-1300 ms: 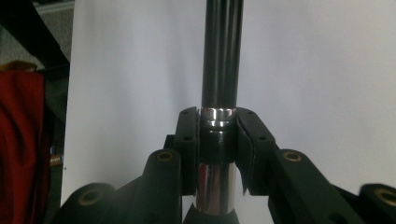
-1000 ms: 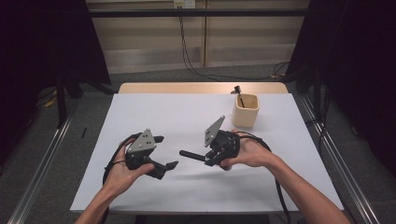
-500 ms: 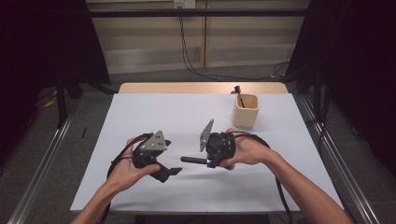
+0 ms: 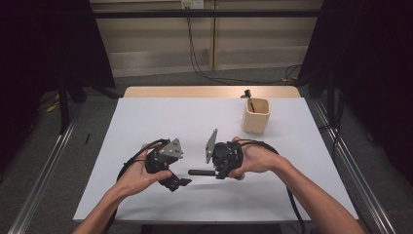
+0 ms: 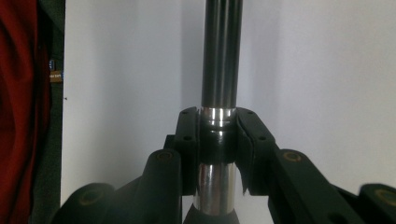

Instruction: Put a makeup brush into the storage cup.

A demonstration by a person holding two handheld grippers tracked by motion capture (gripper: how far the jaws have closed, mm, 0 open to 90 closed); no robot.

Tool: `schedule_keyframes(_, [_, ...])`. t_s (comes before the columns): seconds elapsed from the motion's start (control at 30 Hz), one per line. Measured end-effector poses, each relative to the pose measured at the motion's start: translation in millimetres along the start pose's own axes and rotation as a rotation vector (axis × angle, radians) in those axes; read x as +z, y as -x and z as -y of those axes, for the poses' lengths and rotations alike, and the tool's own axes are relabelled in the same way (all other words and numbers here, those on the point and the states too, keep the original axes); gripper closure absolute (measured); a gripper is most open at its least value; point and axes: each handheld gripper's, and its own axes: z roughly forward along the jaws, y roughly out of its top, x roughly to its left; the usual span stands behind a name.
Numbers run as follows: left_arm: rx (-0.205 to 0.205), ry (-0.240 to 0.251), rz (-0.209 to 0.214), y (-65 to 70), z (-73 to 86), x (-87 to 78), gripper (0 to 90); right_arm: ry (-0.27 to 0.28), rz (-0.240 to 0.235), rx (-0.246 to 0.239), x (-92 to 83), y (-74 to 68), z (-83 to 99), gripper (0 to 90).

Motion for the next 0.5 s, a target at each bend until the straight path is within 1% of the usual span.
schedule_keyframes(0.03, [0.001,0.003,0.000,-1.8,0.6,1.8,6.8,0.005,0.000,-0.004,0.2,0.3,0.0,72.3])
schedule_keyframes(0.1, [-0.016,-0.022,0.026,-4.7,1.2,5.6,7.2,-0.001,-0.008,-0.003,-0.2,0.3,0.0,72.3])
schedule_keyframes(0.17, [-0.009,-0.039,0.026,-4.3,0.6,9.1,7.7,0.004,-0.005,-0.004,0.3,1.2,0.0,72.4])
schedule_keyframes(0.2, [-0.004,-0.041,0.034,-3.3,-0.2,10.5,7.6,0.006,-0.003,-0.004,0.7,1.6,-0.1,72.3])
schedule_keyframes(0.27, [0.004,-0.042,0.070,-2.1,-1.5,12.5,7.4,0.006,-0.001,-0.007,1.6,2.5,-0.7,72.3])
schedule_keyframes(0.33, [0.013,-0.046,0.082,-1.0,-3.1,14.4,7.6,0.006,-0.001,-0.008,2.3,2.9,-1.7,72.3])
schedule_keyframes(0.4, [0.017,-0.042,0.109,-1.0,-4.4,15.9,7.6,0.013,0.001,-0.014,3.1,3.4,-2.8,72.3])
schedule_keyframes(0.43, [0.021,-0.047,0.106,-0.8,-5.0,16.7,7.4,0.012,-0.004,-0.017,3.2,3.6,-3.2,72.3])
schedule_keyframes(0.47, [0.024,-0.057,0.091,-0.5,-5.7,17.9,7.5,0.013,0.001,-0.018,3.5,3.2,-3.6,72.3])
schedule_keyframes(0.5, [0.018,-0.064,0.085,-0.3,-6.2,19.4,8.9,0.014,0.002,-0.024,3.6,3.5,-3.8,72.3])
